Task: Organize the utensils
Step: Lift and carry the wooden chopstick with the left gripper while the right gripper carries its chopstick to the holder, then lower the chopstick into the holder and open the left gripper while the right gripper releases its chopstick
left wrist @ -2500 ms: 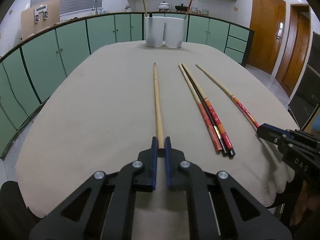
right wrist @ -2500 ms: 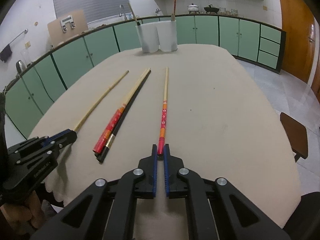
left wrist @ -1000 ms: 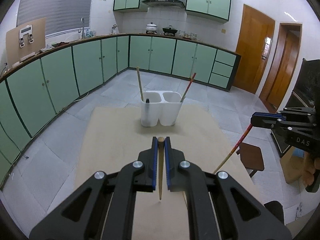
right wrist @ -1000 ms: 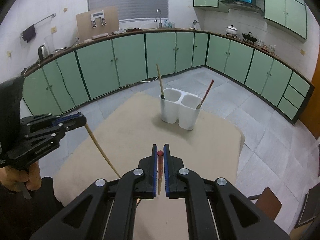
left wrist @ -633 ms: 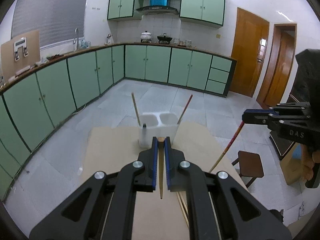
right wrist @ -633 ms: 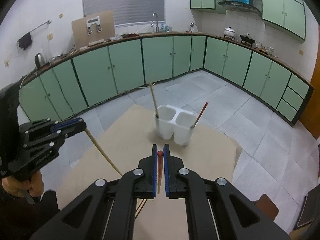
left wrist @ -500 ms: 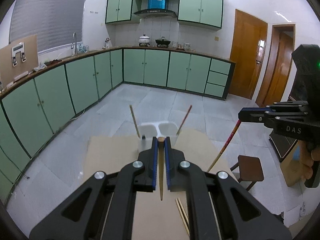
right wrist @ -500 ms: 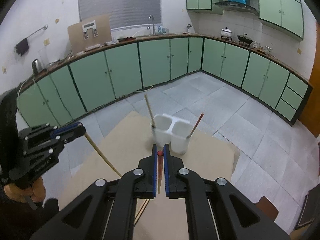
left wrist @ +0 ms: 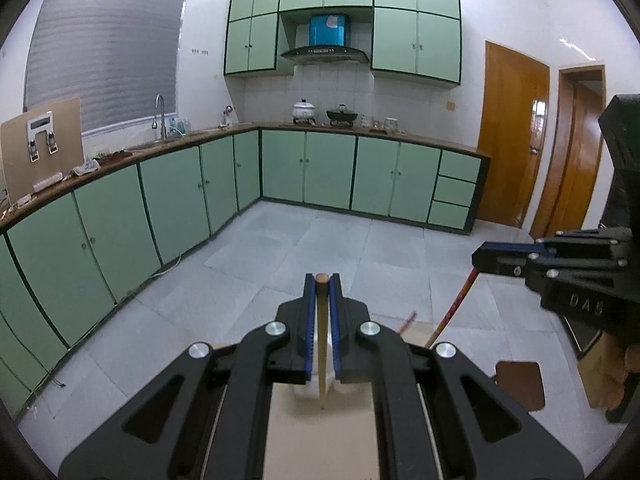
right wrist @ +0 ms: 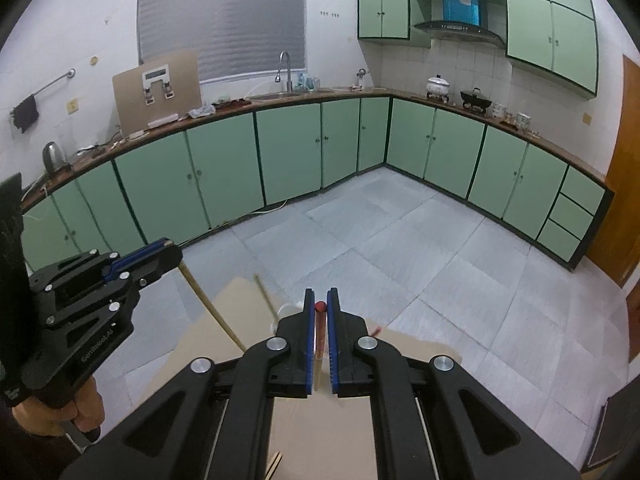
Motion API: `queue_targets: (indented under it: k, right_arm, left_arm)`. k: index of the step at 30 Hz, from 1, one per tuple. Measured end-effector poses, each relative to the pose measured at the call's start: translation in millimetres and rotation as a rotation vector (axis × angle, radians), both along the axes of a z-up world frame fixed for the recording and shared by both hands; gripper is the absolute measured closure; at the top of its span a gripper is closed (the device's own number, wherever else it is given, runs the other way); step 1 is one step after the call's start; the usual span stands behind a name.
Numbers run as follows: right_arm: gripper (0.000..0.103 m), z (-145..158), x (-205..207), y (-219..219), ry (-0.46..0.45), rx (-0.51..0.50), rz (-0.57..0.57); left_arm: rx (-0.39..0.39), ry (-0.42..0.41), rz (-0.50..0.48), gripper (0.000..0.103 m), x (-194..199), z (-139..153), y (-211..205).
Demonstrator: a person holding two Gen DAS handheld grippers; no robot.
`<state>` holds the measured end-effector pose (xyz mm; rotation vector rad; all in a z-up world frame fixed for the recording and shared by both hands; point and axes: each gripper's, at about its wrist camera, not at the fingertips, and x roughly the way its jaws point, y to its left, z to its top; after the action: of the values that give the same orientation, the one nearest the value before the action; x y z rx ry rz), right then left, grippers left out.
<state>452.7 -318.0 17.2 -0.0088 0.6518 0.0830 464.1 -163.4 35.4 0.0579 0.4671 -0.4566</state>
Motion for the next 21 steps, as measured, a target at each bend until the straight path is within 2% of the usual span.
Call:
queue_targets:
  k: [8, 12, 15, 21]
  right_arm:
    - [0.097, -6, 56, -16, -0.028, 0.014, -0.047]
    - [0.097, -27, 77, -24, -0.018, 0.021, -0.066]
    - [0.097, -55, 92, -30, 0.017, 0.031, -0.074]
    - [0.097, -98, 103, -38, 0.074, 0.046, -0.078]
  left_arm:
    - [-0.025, -0.024, 0.041, 0.097, 52, -5, -20]
    - [-0.024, -0.005, 0.051, 0.097, 74, -28, -26]
    - [-0.02, 0.026, 0.053, 0.097, 87, -52, -29]
    - [-0.005, 0.082, 0.061, 0.097, 103, -95, -28]
